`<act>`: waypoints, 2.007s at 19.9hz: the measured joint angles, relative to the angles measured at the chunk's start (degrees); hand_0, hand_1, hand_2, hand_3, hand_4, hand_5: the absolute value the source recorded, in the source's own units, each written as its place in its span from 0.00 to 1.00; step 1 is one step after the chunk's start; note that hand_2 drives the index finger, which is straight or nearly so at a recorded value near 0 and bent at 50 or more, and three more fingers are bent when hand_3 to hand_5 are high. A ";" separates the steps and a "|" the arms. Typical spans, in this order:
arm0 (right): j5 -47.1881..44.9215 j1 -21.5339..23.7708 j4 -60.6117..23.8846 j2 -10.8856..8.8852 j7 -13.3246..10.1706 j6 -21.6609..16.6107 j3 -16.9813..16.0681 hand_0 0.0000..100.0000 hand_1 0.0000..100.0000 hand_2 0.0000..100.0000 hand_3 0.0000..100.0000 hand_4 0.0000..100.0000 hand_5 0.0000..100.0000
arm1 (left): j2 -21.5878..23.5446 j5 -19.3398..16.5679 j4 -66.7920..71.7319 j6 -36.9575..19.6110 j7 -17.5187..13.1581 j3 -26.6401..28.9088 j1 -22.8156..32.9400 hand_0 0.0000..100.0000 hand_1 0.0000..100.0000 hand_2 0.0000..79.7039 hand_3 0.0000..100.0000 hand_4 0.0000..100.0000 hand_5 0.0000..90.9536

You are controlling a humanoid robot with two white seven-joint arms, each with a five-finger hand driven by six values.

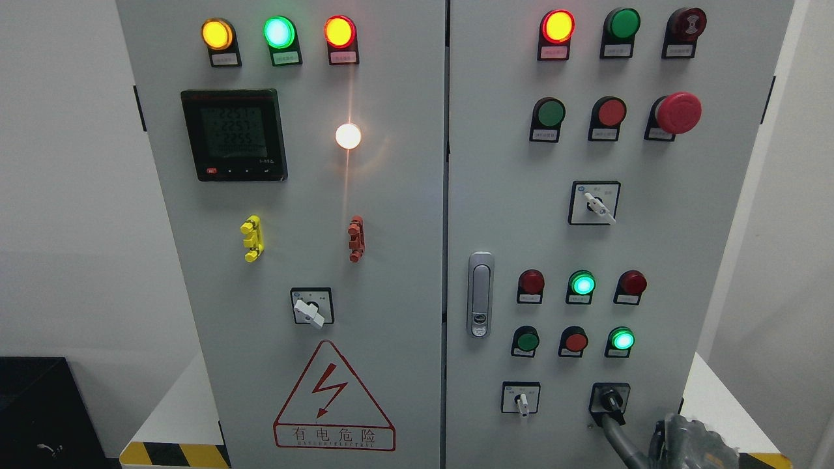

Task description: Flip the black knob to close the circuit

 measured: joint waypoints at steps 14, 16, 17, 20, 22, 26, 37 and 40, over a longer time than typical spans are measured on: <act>-0.24 -0.57 0.09 -0.09 -0.01 -0.12 -1.10 0.00 0.00 0.87 1.00 0.88 0.91 | 0.00 0.00 0.00 0.00 0.00 0.00 0.00 0.12 0.56 0.00 0.00 0.00 0.00; -0.28 -0.62 0.05 -0.08 -0.01 -0.12 -1.18 0.00 0.00 0.87 1.00 0.88 0.91 | 0.00 0.00 0.00 0.00 0.00 0.00 0.00 0.12 0.56 0.00 0.00 0.00 0.00; -0.30 -0.65 0.04 -0.08 -0.01 -0.12 -1.22 0.00 0.00 0.87 1.00 0.88 0.91 | 0.00 0.00 0.00 0.00 0.00 0.00 0.00 0.12 0.56 0.00 0.00 0.00 0.00; -0.48 -0.73 -0.01 -0.07 -0.02 -0.12 -1.31 0.00 0.00 0.87 1.00 0.88 0.91 | 0.01 0.00 0.00 0.00 0.00 0.00 0.00 0.12 0.56 0.00 0.00 0.00 0.00; -0.55 -0.75 -0.04 -0.06 -0.03 -0.12 -1.35 0.00 0.00 0.87 1.00 0.88 0.91 | 0.00 0.00 0.00 0.00 0.00 0.00 0.00 0.12 0.56 0.00 0.00 0.00 0.00; -0.69 -0.77 -0.18 -0.03 -0.03 -0.12 -1.42 0.00 0.00 0.87 1.00 0.88 0.91 | 0.00 0.00 0.00 0.00 0.00 0.00 0.00 0.12 0.56 0.00 0.00 0.00 0.00; -1.71 -0.56 -0.87 0.13 -0.03 0.02 -1.13 0.00 0.00 0.87 1.00 0.88 0.91 | 0.00 0.00 0.00 0.00 0.00 0.00 0.00 0.12 0.56 0.00 0.00 0.00 0.00; -1.81 -0.42 -1.08 0.21 -0.03 0.06 -0.85 0.00 0.00 0.87 1.00 0.88 0.91 | 0.00 0.00 0.00 0.00 0.00 0.00 0.00 0.12 0.56 0.00 0.00 0.00 0.00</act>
